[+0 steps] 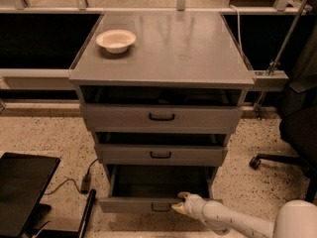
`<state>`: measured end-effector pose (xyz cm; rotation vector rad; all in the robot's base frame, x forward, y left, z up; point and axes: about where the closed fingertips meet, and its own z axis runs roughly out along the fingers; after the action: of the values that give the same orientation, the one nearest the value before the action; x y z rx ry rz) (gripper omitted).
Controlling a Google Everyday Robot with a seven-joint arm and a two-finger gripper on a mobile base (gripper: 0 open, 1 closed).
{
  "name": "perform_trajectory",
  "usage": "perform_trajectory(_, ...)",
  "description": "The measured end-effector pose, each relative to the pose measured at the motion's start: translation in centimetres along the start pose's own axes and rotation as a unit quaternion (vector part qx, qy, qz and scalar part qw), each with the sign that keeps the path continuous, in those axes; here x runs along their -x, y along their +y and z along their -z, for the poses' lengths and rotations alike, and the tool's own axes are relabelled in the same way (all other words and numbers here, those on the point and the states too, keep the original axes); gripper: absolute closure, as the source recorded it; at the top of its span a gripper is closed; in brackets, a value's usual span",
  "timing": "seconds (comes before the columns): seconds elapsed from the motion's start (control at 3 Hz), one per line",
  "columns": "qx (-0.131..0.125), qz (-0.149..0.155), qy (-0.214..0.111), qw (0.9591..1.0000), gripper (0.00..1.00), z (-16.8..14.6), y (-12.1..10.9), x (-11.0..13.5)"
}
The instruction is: Open bottom drawer
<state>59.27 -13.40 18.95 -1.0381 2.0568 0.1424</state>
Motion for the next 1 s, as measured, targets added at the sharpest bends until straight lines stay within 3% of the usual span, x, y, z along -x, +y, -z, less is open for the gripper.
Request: perform_trajectory(1.0,-0.003,-0.023,0.002,0.9997,1.00,2.0,3.2,-1.7)
